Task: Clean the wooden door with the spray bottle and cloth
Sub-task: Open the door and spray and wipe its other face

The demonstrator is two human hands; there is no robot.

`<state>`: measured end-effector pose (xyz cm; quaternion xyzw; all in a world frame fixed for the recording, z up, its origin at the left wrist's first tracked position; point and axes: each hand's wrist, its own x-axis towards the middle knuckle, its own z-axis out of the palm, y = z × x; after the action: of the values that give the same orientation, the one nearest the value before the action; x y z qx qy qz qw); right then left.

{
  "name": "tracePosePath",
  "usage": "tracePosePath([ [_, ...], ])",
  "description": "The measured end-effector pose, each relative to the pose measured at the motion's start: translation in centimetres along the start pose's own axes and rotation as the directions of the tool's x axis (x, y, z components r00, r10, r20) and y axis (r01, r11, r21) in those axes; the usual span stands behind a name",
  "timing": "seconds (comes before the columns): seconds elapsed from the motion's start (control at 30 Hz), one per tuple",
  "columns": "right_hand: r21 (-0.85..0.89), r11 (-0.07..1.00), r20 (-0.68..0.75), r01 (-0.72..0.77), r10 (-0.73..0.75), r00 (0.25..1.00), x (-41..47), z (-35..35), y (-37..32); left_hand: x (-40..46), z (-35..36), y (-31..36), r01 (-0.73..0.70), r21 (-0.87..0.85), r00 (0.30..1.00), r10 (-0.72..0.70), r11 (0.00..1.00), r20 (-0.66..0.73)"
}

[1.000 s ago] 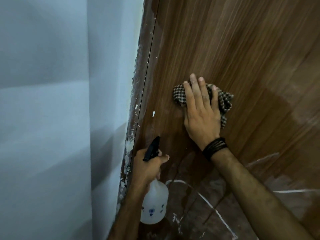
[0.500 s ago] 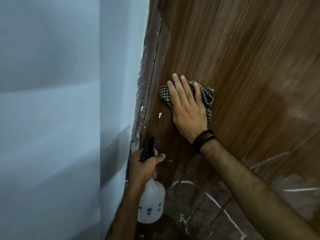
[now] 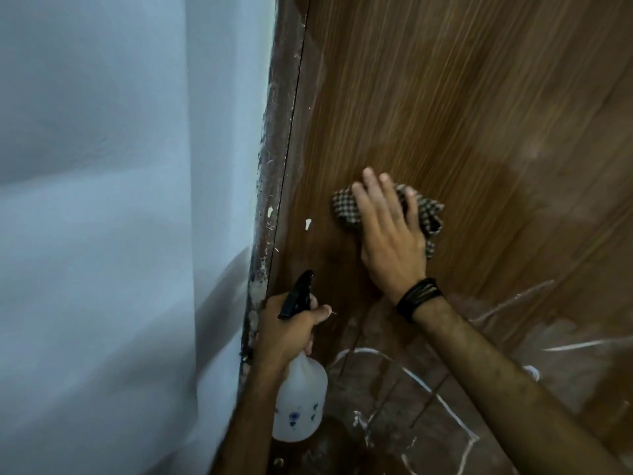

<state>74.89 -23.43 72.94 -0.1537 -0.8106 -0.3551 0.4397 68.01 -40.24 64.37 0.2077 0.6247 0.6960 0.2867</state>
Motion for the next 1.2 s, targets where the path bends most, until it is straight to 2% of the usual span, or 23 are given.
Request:
tracePosePath([
  [0.07, 0.035, 0.988, -0.104, -0.151, 0.154, 0.983, 0.9, -1.0, 1.5, 0.0, 0.8, 0.1, 0.0, 0.004, 0.999, 0.0, 1.0, 0.032],
  [0.17, 0.119, 0.94, -0.226, -0.321, 0.34, 0.913, 2.1, -2.6, 3.9, -0.5, 2.3, 0.1, 0.002, -0.001, 0.994, -0.002, 1.0, 0.109],
  [0.3, 0.187, 0.882, -0.346, -0.432, 0.471, 0.812, 3.2, -5.2, 9.6, -1.4, 4.5, -0.5, 0.007, 0.005, 0.976, -0.008, 1.0, 0.219],
  [0.43, 0.191, 0.881, -0.327, -0.432, 0.472, 0.819, 0.1, -7.5, 14.7, -3.0, 7.4, -1.2, 0.019, 0.022, 0.95, -0.025, 1.0, 0.311],
  [0.6, 0.16, 0.906, -0.242, -0.391, 0.42, 0.874, -6.8, -8.9, 18.2, -5.1, 11.7, -1.4, -0.048, 0.093, 0.901, 0.003, 0.995, 0.433],
  [0.77, 0.112, 0.949, -0.115, -0.294, 0.306, 0.945, -12.0, -9.7, 20.6, -6.9, 16.1, -1.1, -0.052, 0.095, 0.907, 0.007, 0.994, 0.421],
  [0.87, 0.097, 0.961, -0.059, -0.26, 0.266, 0.962, -13.9, -10.2, 22.0, -8.1, 18.3, -0.9, -0.048, 0.089, 0.908, 0.007, 0.995, 0.419],
  [1.03, 0.11, 0.966, -0.053, -0.234, 0.24, 0.969, -14.8, -10.4, 22.6, -9.7, 20.8, -1.2, -0.03, 0.07, 0.938, 0.004, 0.997, 0.347],
  [1.2, 0.096, 0.952, -0.133, -0.29, 0.301, 0.944, -14.9, -9.7, 21.9, -11.0, 22.1, -2.2, 0.017, 0.052, 0.97, -0.029, 0.999, 0.242],
])
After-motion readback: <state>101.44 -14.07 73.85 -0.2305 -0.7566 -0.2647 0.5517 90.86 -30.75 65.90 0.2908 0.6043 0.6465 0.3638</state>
